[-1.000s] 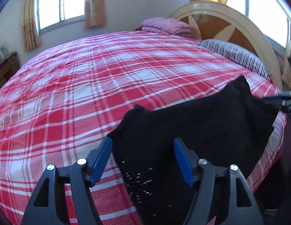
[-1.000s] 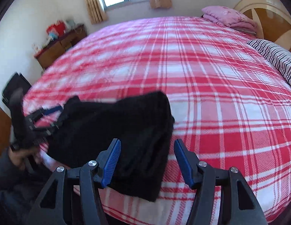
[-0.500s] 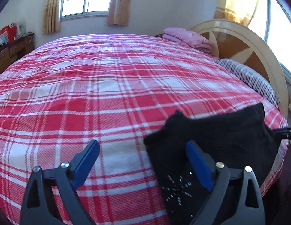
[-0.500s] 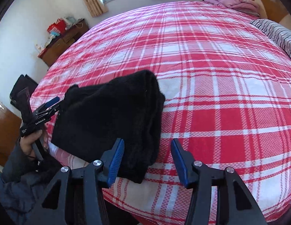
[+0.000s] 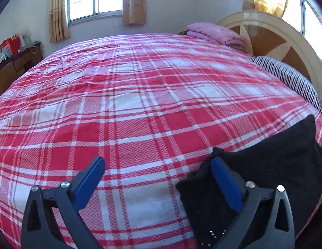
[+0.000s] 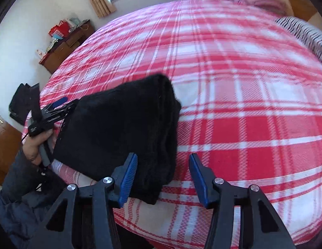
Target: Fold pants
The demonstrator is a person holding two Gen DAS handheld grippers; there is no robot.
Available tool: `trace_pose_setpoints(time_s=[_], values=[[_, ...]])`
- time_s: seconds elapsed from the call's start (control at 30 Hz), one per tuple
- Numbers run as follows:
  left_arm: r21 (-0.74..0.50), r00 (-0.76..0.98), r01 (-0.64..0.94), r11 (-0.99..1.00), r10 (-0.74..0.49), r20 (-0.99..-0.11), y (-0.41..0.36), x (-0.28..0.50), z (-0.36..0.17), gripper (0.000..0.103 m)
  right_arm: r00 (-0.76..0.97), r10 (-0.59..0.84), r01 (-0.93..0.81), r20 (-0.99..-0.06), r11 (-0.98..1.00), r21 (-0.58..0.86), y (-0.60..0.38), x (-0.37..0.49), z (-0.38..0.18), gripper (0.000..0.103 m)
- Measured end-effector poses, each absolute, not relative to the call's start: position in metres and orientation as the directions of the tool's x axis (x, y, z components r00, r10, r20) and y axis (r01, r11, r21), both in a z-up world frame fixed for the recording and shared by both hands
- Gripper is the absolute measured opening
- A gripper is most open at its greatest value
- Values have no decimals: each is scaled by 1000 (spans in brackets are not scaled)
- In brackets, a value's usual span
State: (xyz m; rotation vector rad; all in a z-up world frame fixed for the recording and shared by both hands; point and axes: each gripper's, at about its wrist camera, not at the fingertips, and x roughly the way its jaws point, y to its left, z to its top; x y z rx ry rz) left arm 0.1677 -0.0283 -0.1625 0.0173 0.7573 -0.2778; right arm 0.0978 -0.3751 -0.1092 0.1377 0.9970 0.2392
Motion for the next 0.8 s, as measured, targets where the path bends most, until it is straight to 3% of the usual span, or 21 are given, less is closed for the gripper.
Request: trace_pose_setpoints(time_s=[0.17,0.3,0.4,0.5,0.63,0.8], values=[[-113,704,273,955,-278,-653,-18,141,-150,103,581,307,-219,-754,951,218,-354,81,-87,53],[-124,695,305,944,-310,-649,-15,120,-150,103,533,256,-225,-807,962,157,-336,83,-107,53],[-117,680,318,941,-312,-664,-17,114,-158,103,526,221,-205,-821,970,129,-338,87,-120,44],[-131,664,314,940,-316,-678,-19,115,-166,103,543,254,-219,-800,963,157,-341,82,-109,20],[-134,657,320,938,-322,-682,-22,114,-173,103,537,160,-172,-828,982,79,-344,81,-114,18],[-48,679,333,942,-275,-681,-31,109,-174,103,522,164,-175,-837,981,83,-346,82,-115,18]])
